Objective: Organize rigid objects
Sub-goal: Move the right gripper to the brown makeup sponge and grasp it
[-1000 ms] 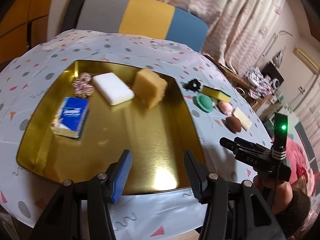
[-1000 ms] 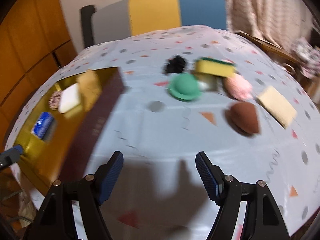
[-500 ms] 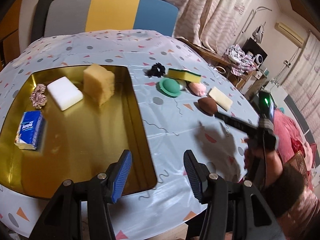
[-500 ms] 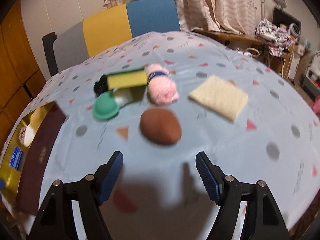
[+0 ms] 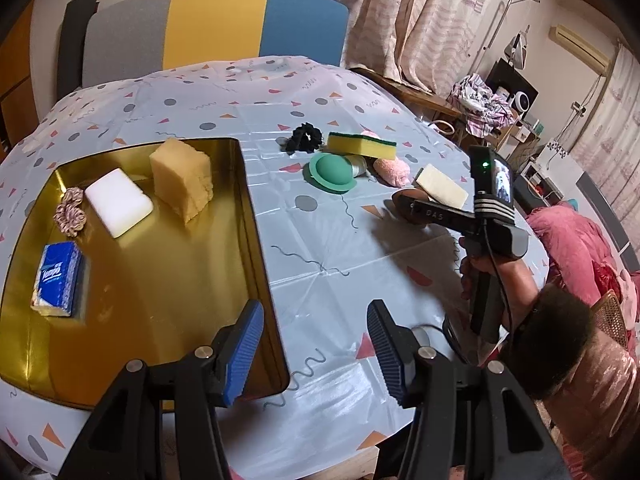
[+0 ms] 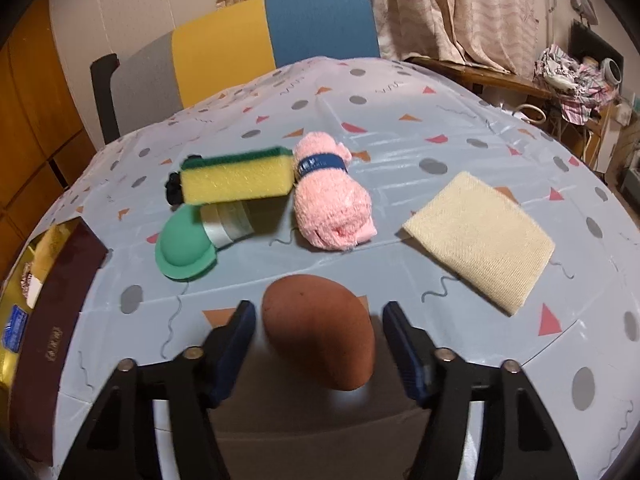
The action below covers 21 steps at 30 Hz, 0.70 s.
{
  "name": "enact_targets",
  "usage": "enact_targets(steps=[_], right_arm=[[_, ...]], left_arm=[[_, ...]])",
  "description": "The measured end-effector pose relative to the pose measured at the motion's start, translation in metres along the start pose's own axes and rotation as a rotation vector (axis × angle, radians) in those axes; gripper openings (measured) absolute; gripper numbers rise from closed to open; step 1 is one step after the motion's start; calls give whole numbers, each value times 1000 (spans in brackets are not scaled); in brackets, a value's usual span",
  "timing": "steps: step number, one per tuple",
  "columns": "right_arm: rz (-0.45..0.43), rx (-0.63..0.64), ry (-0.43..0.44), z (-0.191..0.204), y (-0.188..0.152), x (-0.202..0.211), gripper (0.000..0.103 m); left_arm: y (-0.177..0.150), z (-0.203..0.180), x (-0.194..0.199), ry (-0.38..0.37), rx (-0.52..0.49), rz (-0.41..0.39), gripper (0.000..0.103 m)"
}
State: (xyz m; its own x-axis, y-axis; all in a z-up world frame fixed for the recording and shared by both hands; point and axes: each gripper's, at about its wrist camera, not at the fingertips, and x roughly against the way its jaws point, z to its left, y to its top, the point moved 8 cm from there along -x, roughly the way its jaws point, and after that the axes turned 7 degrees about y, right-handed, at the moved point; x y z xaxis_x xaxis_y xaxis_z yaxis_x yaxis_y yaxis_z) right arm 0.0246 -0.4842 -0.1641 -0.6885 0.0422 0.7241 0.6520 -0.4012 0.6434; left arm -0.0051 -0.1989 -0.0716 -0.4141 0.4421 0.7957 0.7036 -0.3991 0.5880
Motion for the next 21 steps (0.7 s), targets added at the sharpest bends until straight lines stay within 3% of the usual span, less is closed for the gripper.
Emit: enact_targets(steps=[1,12,16,21], right_arm=[[7,-14,19,0,-2,-2,53],[-87,-78,57,-9,-6,13,49],[-128,-127,45,-19,-5,19,49],[-139,-203,51,-35,-8,20,49]], left_arm=[[3,-3,-2,-2,-3,4,55],[49,-48,-28,-5,-44,7,55],[70,-63,-43,7,-51,6,72],[96,-75,-85,84,-106,27,74]])
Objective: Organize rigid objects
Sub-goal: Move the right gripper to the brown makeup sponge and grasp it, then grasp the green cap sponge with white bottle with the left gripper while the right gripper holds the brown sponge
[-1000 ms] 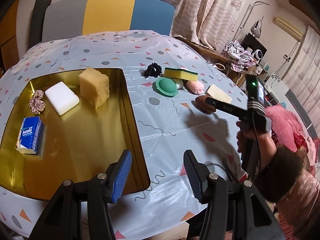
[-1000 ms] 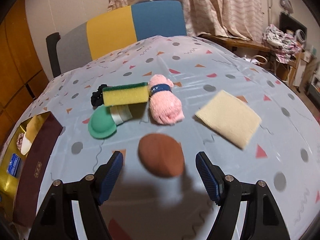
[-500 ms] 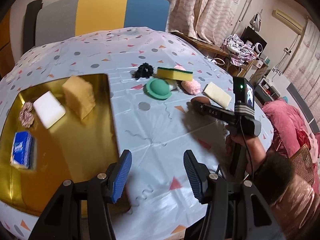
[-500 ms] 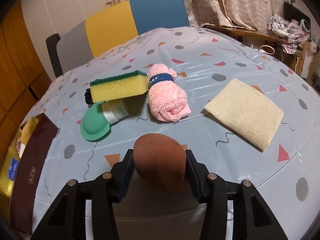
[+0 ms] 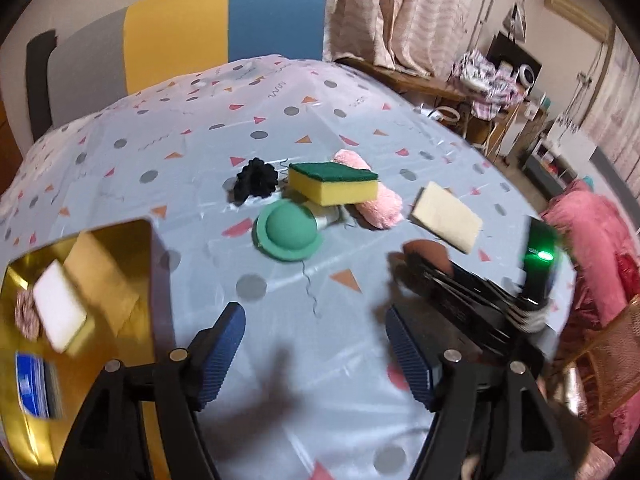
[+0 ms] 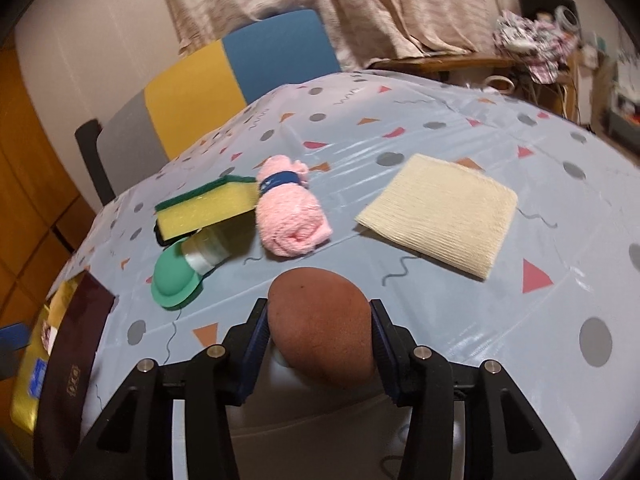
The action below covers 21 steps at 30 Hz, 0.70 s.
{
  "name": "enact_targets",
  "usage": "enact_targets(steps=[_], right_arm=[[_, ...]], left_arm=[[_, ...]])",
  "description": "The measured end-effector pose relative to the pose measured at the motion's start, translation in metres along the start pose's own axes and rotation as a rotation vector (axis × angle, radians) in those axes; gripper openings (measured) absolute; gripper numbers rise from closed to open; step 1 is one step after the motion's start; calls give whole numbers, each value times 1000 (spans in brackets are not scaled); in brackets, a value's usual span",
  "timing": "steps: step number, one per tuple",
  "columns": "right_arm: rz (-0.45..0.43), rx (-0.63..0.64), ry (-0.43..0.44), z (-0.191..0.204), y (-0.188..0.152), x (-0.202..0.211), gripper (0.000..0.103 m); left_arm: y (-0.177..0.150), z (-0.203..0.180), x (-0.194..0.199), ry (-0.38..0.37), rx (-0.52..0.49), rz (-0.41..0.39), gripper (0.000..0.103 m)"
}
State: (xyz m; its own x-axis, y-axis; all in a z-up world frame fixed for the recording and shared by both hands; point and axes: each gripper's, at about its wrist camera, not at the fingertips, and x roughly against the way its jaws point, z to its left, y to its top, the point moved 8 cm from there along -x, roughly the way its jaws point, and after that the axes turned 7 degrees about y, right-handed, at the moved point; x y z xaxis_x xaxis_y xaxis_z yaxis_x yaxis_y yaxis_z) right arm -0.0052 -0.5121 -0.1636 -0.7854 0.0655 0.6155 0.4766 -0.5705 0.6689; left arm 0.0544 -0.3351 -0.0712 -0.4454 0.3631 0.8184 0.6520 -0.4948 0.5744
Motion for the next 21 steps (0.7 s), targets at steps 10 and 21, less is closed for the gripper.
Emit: enact_targets(steps=[10,21], right_arm=[[-17,-59,44,-8,-1,1,49],[-40,-115,104,-14,-1,2,49]], left_arm=[[24,-6,-84,91,-50,109,74],[55,-8,-130,232,-221,60,79]])
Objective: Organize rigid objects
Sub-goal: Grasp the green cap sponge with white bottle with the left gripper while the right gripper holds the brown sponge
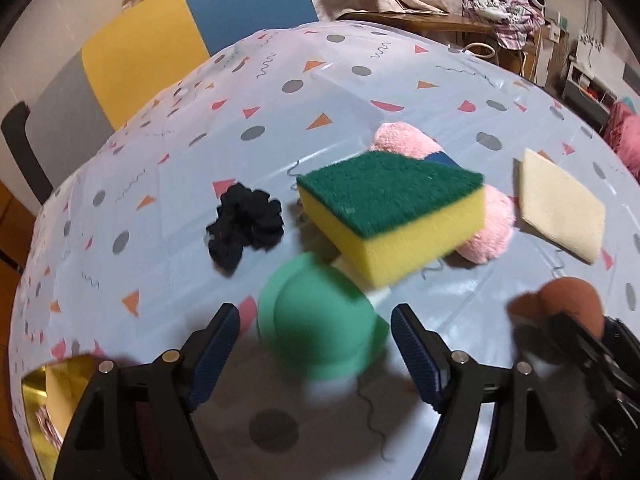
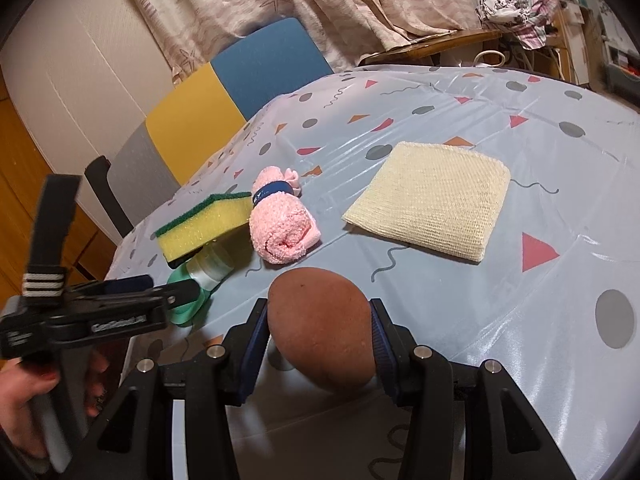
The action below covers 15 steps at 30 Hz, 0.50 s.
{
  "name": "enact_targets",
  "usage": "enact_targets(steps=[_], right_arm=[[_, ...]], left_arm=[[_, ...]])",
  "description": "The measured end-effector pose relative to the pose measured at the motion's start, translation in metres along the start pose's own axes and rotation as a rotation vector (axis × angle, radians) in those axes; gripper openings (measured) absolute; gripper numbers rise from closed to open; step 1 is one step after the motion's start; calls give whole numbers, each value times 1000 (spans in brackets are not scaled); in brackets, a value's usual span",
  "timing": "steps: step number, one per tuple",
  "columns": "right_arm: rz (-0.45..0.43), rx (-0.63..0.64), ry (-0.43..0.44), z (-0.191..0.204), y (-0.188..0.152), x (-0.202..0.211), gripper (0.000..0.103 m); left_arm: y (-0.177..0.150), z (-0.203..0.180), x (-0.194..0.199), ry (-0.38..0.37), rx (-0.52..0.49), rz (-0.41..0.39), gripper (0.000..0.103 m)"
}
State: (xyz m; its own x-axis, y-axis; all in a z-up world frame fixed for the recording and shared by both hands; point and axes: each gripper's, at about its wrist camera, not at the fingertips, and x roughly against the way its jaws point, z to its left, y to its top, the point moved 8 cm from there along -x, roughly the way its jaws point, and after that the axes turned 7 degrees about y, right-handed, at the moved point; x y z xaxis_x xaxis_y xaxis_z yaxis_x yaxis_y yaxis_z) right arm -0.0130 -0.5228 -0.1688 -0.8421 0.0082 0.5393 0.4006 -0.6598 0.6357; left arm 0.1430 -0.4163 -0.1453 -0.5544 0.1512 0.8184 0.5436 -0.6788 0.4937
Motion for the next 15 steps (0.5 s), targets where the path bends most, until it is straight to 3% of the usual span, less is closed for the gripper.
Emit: enact_targets(steps=[5,15], right_arm=[[-3,-10,9,-1,0,0,49],[-6,-15,14,-1,1,-1,49]], left_arm=[[2,-6,-17,-18,-33,9,79],[-14,-9,-19,-109,84,53,69]])
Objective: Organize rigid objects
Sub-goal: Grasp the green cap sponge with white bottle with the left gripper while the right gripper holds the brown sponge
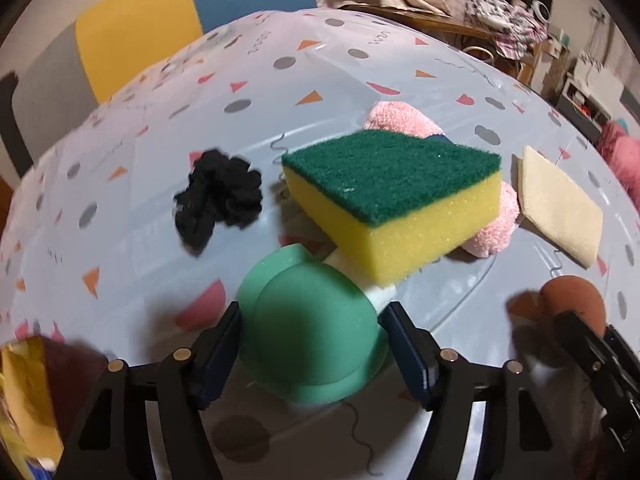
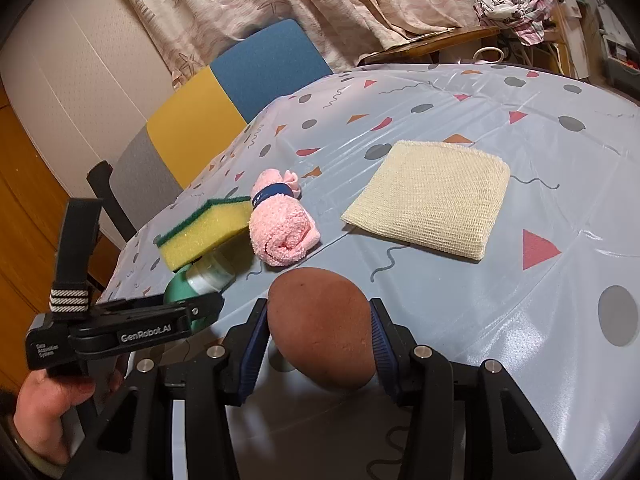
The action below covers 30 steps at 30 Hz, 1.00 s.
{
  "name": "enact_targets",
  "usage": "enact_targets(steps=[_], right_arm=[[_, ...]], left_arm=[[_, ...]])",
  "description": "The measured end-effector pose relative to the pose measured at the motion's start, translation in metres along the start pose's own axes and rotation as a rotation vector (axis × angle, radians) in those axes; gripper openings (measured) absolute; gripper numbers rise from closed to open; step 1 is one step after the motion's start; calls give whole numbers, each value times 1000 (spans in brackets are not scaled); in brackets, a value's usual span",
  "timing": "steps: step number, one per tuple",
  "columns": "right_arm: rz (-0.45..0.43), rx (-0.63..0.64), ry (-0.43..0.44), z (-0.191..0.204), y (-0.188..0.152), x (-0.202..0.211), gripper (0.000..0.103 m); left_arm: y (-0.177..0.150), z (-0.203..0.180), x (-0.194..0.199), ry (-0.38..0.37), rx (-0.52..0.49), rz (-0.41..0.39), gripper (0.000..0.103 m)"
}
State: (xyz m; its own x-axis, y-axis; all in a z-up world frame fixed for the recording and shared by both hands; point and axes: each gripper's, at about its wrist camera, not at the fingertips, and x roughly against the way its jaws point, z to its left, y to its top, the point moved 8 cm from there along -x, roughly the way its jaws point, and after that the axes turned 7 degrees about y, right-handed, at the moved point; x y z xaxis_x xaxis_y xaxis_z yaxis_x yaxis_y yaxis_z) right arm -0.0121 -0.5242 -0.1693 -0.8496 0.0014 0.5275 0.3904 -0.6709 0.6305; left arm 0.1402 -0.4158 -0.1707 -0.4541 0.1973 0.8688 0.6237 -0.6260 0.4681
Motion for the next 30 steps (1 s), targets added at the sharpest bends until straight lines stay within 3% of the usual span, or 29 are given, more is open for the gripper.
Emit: enact_targets(steps=[5,16,25,30], right_arm=[[1,3,-3,-1,0,0,49],[7,21,-26,-1,0,-2,49],[13,41,-54,0,-1,-2,48],[20,63,-80,2,-1,-3,48]], left_arm=[[-17,0,11,-33,63,27,63],[-65,4,46,-135,177,58,63],[-99,13,81,-271,293,37,62],[-104,31,119,-309,321,-41,62]])
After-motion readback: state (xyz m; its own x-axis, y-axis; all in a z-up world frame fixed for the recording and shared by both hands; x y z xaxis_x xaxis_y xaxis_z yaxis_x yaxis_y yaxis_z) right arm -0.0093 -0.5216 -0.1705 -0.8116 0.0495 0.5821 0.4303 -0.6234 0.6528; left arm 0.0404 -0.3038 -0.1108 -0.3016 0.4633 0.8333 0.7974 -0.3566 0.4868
